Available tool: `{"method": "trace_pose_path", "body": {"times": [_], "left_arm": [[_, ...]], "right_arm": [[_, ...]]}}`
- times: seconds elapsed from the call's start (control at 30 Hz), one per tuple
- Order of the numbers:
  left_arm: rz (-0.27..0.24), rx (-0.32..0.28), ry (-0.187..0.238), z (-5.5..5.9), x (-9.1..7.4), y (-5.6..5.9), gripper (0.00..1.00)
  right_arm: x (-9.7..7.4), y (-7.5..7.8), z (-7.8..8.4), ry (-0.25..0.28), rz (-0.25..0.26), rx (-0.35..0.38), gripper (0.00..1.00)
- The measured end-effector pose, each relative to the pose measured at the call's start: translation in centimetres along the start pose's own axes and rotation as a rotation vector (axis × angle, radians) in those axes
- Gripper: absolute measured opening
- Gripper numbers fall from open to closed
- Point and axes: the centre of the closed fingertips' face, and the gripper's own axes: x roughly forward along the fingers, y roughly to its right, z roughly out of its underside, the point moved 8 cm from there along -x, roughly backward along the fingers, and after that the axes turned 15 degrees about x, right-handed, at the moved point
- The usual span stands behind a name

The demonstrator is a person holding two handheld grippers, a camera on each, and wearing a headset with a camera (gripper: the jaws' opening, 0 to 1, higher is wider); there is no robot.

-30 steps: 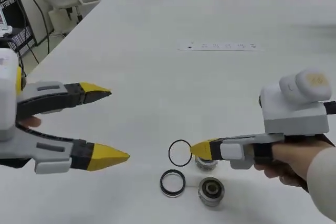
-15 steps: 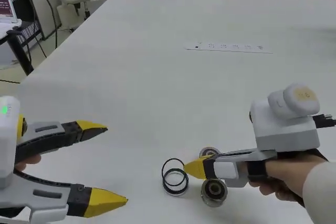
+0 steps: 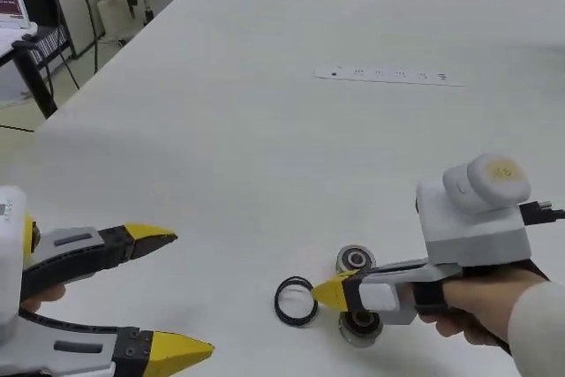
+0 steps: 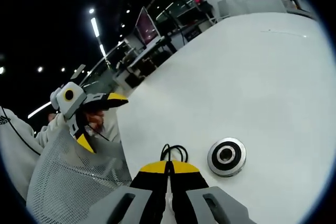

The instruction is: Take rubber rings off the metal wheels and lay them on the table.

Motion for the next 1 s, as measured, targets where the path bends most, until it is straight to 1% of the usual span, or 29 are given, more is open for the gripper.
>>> {"method": "trace_pose_path", "body": {"times": [0.1,0.23,0.3,0.33,0.37,0.5,0.57,0.6,0.7,0.77,1.0], "left_arm": [[0.006,-0.004,-0.003,0.13,0.13,0.18,0.71],[0.007,-0.005,-0.001,0.12,0.17,0.19,0.71],[0.004,-0.006,0.0,0.09,0.14,0.12,0.71],[0.002,-0.007,0.0,0.08,0.12,0.07,0.71],[0.0,-0.008,0.0,0.07,0.11,0.06,0.71],[0.003,-0.014,0.002,0.08,0.11,0.1,0.71],[-0.002,-0.021,0.008,0.08,0.12,0.02,0.71],[-0.006,-0.023,0.008,0.07,0.12,-0.07,0.71],[-0.013,-0.019,0.011,-0.08,0.1,-0.25,0.7],[-0.015,-0.02,0.015,-0.22,0.09,-0.33,0.7],[-0.009,-0.017,0.011,-0.14,0.25,-0.23,0.7]], "right_arm": [[0.01,0.04,-0.15,0.008,0.002,0.004,0.0],[0.12,0.14,-0.12,0.004,0.01,-0.003,0.0],[0.2,0.12,-0.14,0.003,0.024,-0.019,0.0],[0.22,0.09,-0.21,0.007,0.035,-0.042,0.0],[0.21,0.06,-0.27,0.01,0.041,-0.05,0.0],[0.17,0.18,-0.52,0.022,0.058,-0.063,0.0],[0.23,0.38,-0.39,0.004,0.083,-0.093,0.0],[0.32,0.37,-0.24,-0.003,0.093,-0.121,0.0],[0.5,0.22,-0.19,-0.01,0.105,-0.152,0.0],[0.59,0.17,-0.22,-0.013,0.115,-0.185,0.0],[0.83,0.25,-0.25,-0.018,0.143,-0.236,0.0]]}}
